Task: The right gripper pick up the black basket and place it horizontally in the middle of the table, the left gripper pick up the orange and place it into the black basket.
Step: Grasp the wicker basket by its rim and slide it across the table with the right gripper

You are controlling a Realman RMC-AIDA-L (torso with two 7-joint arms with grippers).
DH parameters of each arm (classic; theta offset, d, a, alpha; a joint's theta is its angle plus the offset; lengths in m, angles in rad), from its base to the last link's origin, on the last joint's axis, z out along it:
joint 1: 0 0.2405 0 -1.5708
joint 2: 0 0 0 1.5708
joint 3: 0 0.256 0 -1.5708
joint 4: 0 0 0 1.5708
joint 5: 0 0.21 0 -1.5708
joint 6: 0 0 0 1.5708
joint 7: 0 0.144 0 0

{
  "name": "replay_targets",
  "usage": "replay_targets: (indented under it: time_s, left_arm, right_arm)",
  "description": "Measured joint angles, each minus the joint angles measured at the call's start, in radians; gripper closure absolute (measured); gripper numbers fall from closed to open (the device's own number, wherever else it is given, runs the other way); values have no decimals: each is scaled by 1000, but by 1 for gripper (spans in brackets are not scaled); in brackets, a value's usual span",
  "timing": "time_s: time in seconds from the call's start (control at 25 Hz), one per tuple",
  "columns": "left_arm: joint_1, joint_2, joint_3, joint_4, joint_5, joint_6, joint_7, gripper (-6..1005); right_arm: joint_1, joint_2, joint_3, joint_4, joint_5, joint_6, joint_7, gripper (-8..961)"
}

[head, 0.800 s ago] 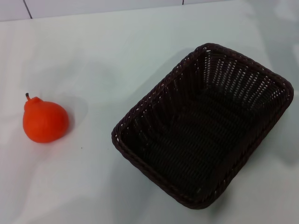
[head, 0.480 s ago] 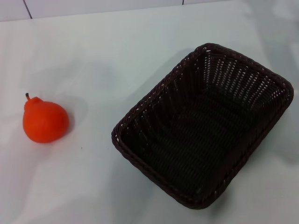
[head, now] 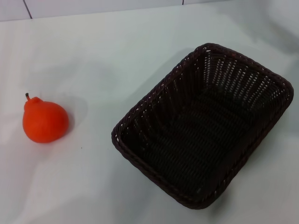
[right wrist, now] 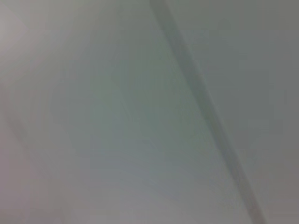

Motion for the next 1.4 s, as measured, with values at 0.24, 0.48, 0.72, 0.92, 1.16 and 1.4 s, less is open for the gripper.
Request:
replay_targets:
  time_s: [0.24,0.48,0.72,0.92,1.16,1.4]
  left_arm:
    - [-2,0,3,-3,0,10,0,100]
    - [-9,1,6,-6,5,34,0,100]
    - [-16,2,7,-7,5,56,0,100]
    - [-22,2,8,-8,5,64,0,100]
    - [-25,2,9,-7,6,67,0,100]
    - [-34,2,9,-7,8,75,0,100]
  right_arm:
    - [78,-74,-45,-284,-544,283,451,147]
    - [167,-71,-38,-411,-864,480,590,146]
    - [222,-49,-78,-414,-1049,530,592,146]
    - [220,-29,-135,-410,-1092,521,592,146]
    - [219,-2,-170,-314,-1151,448,568,145]
    - [226,3,-169,-213,-1154,391,527,277]
